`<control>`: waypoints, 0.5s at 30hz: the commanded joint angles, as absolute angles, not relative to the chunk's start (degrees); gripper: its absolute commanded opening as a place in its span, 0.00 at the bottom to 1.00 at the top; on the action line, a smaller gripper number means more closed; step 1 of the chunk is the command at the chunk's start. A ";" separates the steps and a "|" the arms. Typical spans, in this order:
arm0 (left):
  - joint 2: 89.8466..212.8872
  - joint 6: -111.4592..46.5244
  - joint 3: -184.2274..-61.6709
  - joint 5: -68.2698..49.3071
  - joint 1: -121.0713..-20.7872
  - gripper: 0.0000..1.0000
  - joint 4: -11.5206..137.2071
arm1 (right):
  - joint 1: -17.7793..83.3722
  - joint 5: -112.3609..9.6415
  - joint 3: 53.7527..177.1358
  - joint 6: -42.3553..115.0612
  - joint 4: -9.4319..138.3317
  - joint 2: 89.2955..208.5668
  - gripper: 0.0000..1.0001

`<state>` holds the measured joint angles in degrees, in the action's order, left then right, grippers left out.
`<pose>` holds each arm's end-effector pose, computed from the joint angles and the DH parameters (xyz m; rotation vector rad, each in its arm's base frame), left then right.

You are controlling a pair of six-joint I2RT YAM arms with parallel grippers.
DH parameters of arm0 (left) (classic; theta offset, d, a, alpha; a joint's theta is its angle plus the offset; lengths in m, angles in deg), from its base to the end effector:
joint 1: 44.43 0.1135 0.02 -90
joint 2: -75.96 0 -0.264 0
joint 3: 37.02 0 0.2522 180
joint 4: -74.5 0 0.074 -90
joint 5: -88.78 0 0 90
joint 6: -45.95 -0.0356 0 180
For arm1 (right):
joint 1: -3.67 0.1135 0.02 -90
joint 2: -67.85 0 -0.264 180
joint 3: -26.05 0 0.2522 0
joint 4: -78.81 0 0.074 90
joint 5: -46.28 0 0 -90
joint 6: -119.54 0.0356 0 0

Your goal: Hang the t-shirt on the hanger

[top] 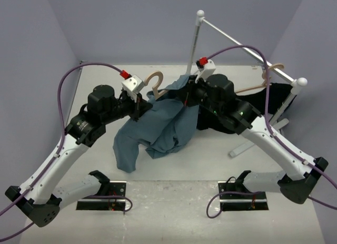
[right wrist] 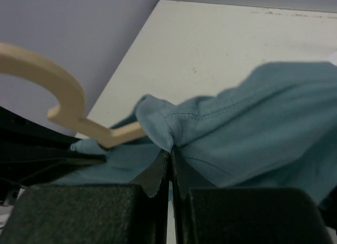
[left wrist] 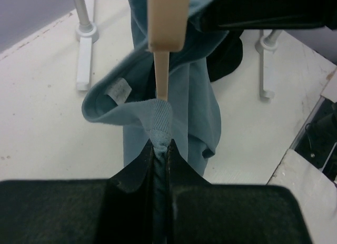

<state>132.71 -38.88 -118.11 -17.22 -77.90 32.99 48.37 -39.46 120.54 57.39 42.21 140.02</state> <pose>0.1685 -0.1231 0.4063 0.6598 1.8060 -0.7204 0.1999 0.1941 0.4336 -0.2238 1.8858 0.8162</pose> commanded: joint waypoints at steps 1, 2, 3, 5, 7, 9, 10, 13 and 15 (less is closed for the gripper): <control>131.40 -36.80 -118.53 -13.66 -77.65 0.00 41.13 | 49.20 -27.05 115.83 60.01 49.15 136.09 0.00; 131.96 -37.45 -118.62 -15.34 -77.73 0.00 39.75 | 49.12 -26.24 116.22 59.26 48.14 136.68 0.00; 132.19 -37.62 -118.48 -16.46 -77.74 0.00 39.56 | 49.11 -24.92 116.73 59.16 48.00 137.37 0.00; 131.67 -37.37 -117.35 -17.93 -77.70 0.00 37.80 | 48.67 -22.08 118.13 57.31 47.34 139.09 0.00; 130.76 -37.31 -115.74 -18.91 -77.65 0.00 36.93 | 48.03 -20.99 119.08 56.52 47.29 139.92 0.00; 129.97 -37.65 -114.76 -20.16 -77.65 0.00 34.23 | 46.06 -21.11 120.68 55.77 46.86 141.50 0.00; 129.72 -37.73 -114.67 -20.39 -77.65 0.00 33.44 | 44.60 -21.41 121.94 55.54 46.48 141.97 0.00; 128.28 -38.13 -114.47 -20.05 -77.65 0.00 29.60 | 42.24 -21.62 125.53 54.17 44.91 143.95 0.00; 127.24 -38.16 -114.50 -18.26 -77.65 0.00 27.32 | 41.22 -21.82 127.22 53.13 43.64 144.91 0.00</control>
